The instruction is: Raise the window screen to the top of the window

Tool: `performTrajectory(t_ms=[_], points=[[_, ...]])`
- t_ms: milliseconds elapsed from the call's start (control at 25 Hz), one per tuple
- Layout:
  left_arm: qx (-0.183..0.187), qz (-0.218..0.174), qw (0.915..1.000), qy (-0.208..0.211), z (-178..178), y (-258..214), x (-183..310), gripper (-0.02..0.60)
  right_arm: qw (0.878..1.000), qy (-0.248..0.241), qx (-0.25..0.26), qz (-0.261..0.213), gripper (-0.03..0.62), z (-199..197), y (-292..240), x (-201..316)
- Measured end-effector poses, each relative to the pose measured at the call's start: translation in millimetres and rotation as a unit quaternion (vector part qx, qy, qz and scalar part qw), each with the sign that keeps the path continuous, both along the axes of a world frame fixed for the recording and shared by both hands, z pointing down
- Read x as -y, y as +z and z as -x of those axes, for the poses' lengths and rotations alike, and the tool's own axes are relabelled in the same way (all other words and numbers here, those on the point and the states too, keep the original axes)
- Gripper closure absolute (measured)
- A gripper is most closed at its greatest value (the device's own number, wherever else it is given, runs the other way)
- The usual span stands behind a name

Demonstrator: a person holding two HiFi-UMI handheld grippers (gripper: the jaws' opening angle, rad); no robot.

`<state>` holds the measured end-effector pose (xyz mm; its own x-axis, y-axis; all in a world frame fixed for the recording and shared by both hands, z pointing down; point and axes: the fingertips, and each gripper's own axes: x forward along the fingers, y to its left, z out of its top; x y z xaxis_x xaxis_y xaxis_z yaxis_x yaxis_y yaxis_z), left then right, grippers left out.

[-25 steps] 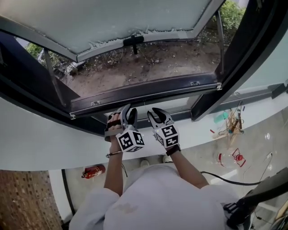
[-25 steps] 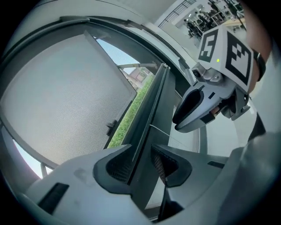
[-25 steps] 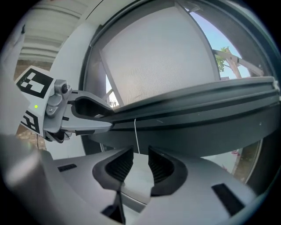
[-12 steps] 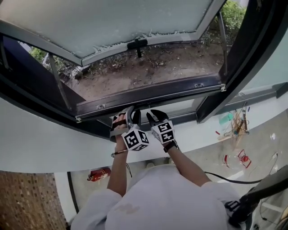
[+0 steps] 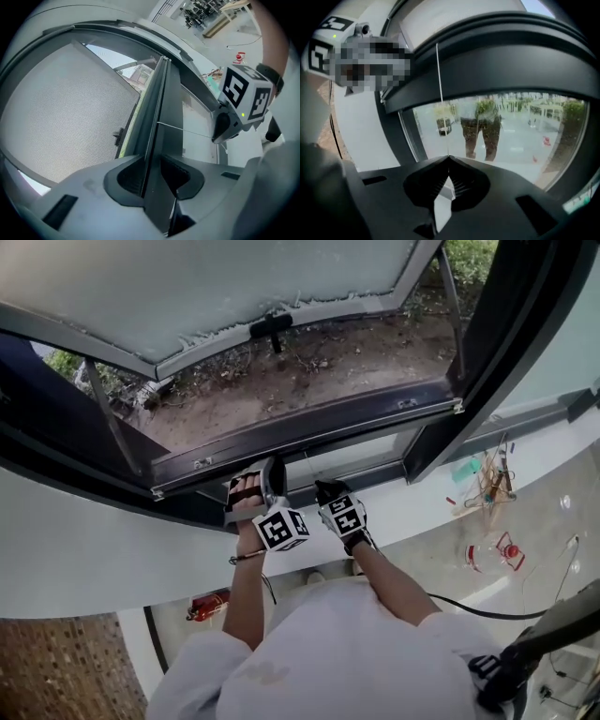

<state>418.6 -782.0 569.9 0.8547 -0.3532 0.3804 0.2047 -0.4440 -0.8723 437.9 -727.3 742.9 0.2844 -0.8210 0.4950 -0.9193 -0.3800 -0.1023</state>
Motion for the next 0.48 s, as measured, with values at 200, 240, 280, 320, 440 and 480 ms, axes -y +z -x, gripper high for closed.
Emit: performTrajectory(t_ms=[200,240,280,320,440,480], points=[[-0.025,0.009,0.9997,0.002,1.7,-0.9,-0.8,0.476,0.987,-0.052,0.094,0.12,0.592,53.0,107.2,-51.8],[-0.024,0.008,0.9997,0.004,2.0,-1.2,-0.9,0.477,0.981,-0.056,0.111,0.147,0.592,63.5,125.7,-66.5],[-0.022,0.005,0.9997,0.005,2.0,-1.4,-1.3,0.479,0.977,-0.055,0.122,0.166,0.592,70.4,140.3,-80.4],[-0.02,-0.001,0.9998,0.006,2.0,-1.3,-1.8,0.48,0.976,-0.049,0.126,0.169,0.592,73.2,149.3,-90.9],[-0.008,-0.027,0.9996,0.003,2.3,-0.8,-1.7,0.483,0.984,-0.027,0.126,0.125,0.592,71.9,148.9,-98.8],[-0.003,-0.035,0.9994,-0.001,2.2,-1.1,-1.0,0.483,0.986,-0.028,0.118,0.118,0.592,71.8,146.7,-98.1]])
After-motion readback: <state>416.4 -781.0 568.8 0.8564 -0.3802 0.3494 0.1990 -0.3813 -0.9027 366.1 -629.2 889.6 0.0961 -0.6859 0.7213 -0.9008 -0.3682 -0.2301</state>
